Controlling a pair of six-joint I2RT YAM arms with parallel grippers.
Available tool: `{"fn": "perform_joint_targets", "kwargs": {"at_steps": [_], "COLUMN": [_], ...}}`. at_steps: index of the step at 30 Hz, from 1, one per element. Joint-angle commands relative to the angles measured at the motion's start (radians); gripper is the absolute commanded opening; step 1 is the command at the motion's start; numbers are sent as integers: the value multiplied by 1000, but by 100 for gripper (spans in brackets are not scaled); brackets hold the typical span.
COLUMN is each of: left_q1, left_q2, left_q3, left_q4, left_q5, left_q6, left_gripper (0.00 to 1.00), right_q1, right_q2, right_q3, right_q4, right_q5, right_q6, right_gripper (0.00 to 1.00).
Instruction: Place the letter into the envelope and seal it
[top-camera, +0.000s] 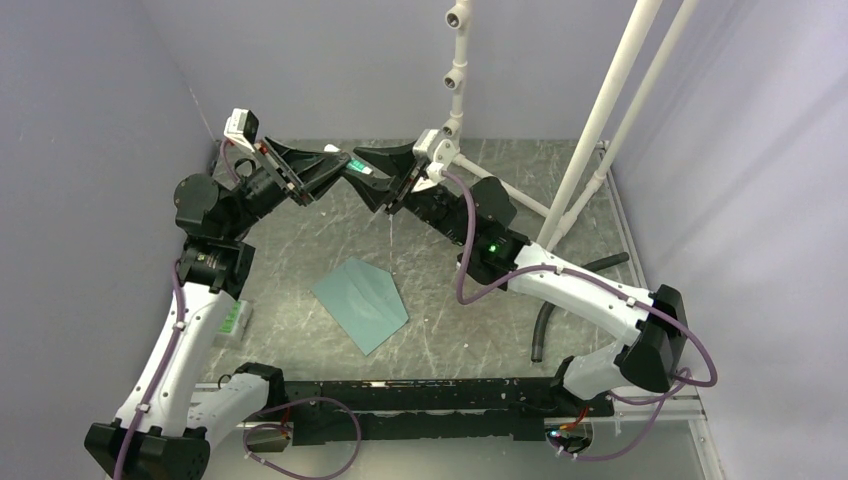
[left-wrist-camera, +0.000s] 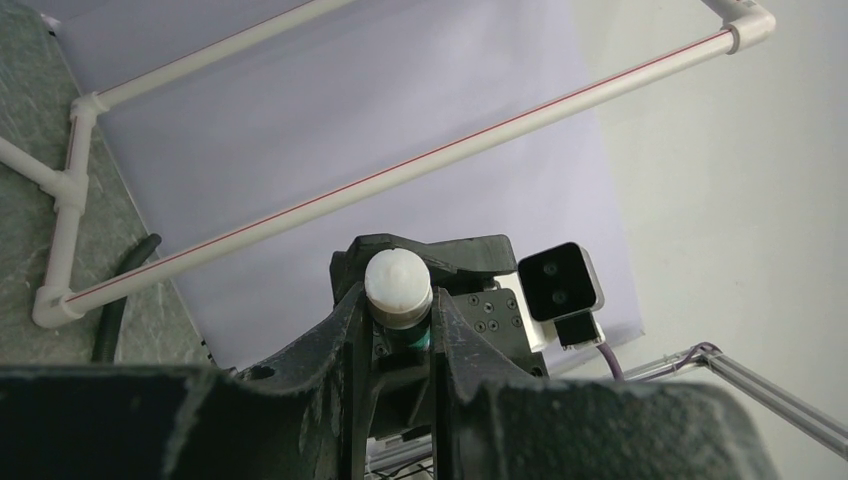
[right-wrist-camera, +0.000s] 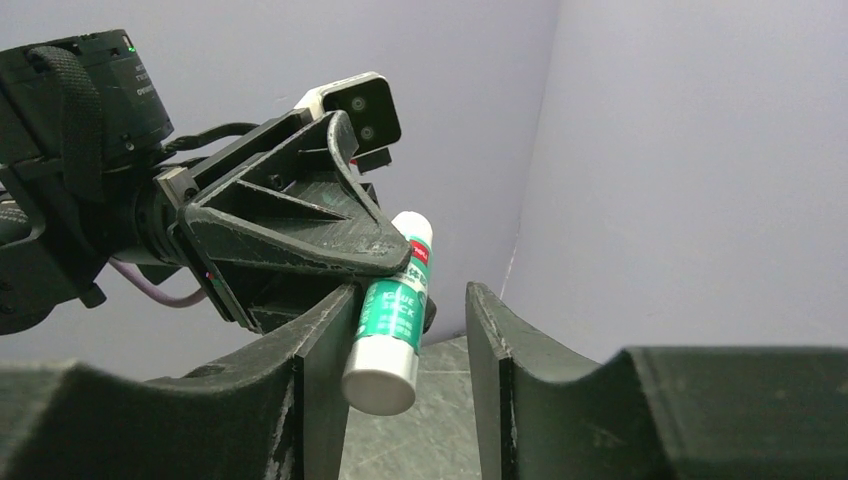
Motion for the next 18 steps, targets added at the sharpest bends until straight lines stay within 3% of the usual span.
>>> {"fn": "perform_joint_targets", "kwargs": {"at_steps": [1, 7, 11, 13, 16, 18], "left_q1": [2, 2, 2, 2, 2, 2], "left_q2": [-20, -11, -15, -23, -50, -65], "left_q3": [-1, -7, -8, 1, 19, 38], "left_q4": [82, 123, 121, 81, -20, -109], "left_q5": [23, 37, 34, 26, -5, -24], "left_q6": [-27, -50, -33, 14, 133, 234], "left_gripper": [2, 2, 7, 22, 54, 67], "right_q1": [-3, -2, -2, -4, -12, -20], "right_q2": [4, 16, 16, 13, 7, 6], "right_q3": [65, 81, 108, 122, 142, 162], "right_q4": [-1, -16, -60, -86, -150, -209], "right_q5": [12, 14, 27, 41, 69, 113], "right_q6": [4, -5, 5, 11, 40, 77], "right_gripper": [43, 31, 10, 0, 0, 0]}}
